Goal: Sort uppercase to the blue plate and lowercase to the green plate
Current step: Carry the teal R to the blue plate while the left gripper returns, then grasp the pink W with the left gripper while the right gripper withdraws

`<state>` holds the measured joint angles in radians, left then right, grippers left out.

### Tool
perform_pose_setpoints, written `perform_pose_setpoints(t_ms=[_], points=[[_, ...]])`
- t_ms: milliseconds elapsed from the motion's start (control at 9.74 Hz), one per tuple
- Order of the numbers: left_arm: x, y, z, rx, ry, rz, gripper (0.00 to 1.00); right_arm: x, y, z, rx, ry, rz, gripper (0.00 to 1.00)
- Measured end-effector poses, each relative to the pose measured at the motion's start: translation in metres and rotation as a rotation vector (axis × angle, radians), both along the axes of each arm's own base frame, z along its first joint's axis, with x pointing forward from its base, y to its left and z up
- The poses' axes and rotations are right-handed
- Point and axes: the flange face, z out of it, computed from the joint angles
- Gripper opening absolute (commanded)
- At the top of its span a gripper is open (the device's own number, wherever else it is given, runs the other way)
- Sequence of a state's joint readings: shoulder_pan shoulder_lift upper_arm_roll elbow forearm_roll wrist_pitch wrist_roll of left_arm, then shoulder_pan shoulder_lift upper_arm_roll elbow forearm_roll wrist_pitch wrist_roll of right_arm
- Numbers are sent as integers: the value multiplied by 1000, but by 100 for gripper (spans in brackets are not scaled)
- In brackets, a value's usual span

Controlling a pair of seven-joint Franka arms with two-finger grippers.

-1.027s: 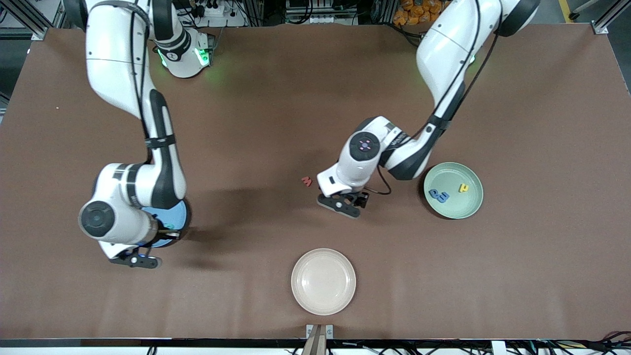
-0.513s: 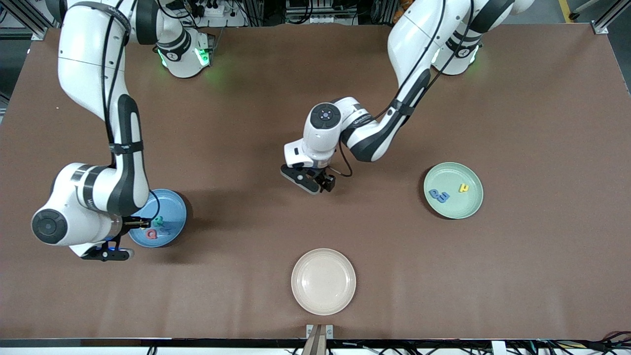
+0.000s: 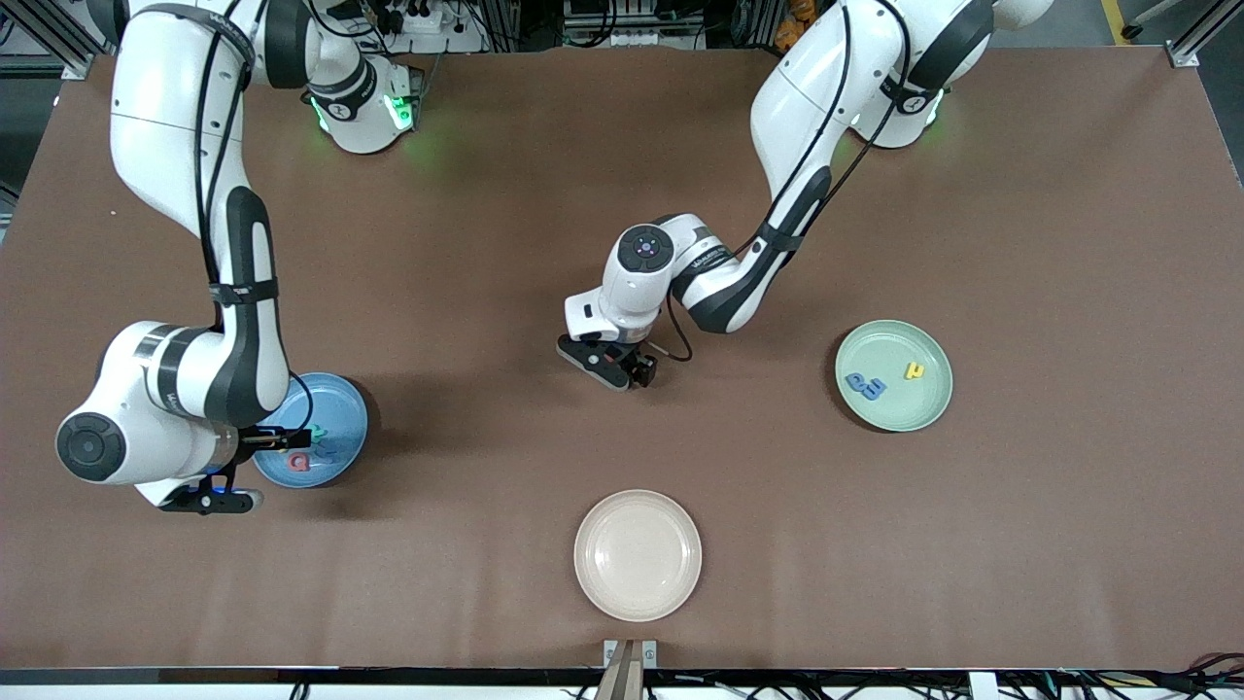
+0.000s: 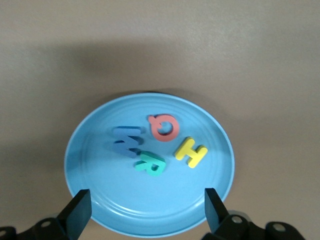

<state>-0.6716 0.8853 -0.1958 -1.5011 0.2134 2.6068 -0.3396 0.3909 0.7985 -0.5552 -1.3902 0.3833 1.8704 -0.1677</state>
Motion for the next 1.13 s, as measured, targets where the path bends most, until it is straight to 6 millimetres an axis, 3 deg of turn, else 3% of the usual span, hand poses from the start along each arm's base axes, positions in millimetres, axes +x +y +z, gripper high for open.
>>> perform_pose_setpoints(t_ms=[411, 719, 924, 1129], points=[[-11, -12, 2, 15, -29, -50, 100, 4, -16, 18, -10, -48, 4, 100], [-13, -10, -3, 61, -66, -100, 100, 4, -3, 29, 0, -59, 29, 100], [-14, -10, -6, 76, -67, -110, 100, -1, -8, 37, 50, -60, 29, 100], [-16, -11, -7, 79, -65, -114, 100, -11, -18, 60, 41, -54, 44, 100]])
